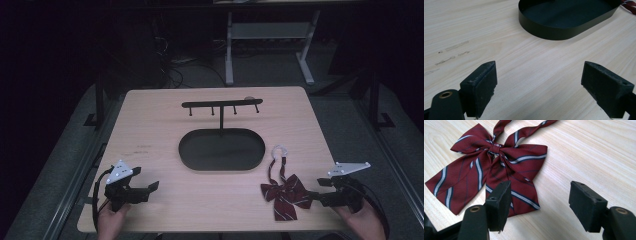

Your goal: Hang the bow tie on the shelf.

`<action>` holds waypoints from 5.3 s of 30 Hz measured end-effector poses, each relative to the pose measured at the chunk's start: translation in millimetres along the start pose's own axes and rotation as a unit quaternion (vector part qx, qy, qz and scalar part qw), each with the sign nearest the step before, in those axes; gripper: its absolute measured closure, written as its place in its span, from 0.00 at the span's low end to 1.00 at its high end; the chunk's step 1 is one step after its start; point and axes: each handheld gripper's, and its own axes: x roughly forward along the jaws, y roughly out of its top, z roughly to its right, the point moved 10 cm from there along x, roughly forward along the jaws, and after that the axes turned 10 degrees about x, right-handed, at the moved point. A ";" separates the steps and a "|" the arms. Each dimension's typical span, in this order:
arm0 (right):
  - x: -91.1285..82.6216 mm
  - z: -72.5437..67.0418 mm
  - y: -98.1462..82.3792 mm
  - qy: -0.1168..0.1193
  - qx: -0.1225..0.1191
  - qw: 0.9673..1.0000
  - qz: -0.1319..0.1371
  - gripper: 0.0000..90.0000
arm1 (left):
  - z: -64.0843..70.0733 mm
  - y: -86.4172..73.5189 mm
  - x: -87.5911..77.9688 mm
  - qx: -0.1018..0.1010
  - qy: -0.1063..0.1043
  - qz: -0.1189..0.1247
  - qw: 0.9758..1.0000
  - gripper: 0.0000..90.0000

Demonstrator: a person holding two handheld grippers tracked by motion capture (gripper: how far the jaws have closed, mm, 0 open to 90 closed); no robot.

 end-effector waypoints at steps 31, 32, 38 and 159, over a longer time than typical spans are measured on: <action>6.9 -37.8 50.0 0.041 -0.053 0.998 -0.006 0.38 | 1.3 -0.2 -1.2 0.005 0.003 -0.001 1.000 0.15; 6.9 -37.8 50.0 0.041 -0.053 0.998 -0.006 0.38 | 1.3 -0.2 -1.2 0.005 0.003 -0.001 1.000 0.15; 12.1 -47.0 68.7 0.050 -0.073 0.996 -0.016 0.39 | -0.8 0.1 -3.2 0.005 0.006 0.002 1.000 0.15; 39.2 -24.6 122.6 0.020 -0.078 0.989 -0.121 0.92 | 2.0 1.1 -1.9 0.004 0.002 0.002 1.000 0.15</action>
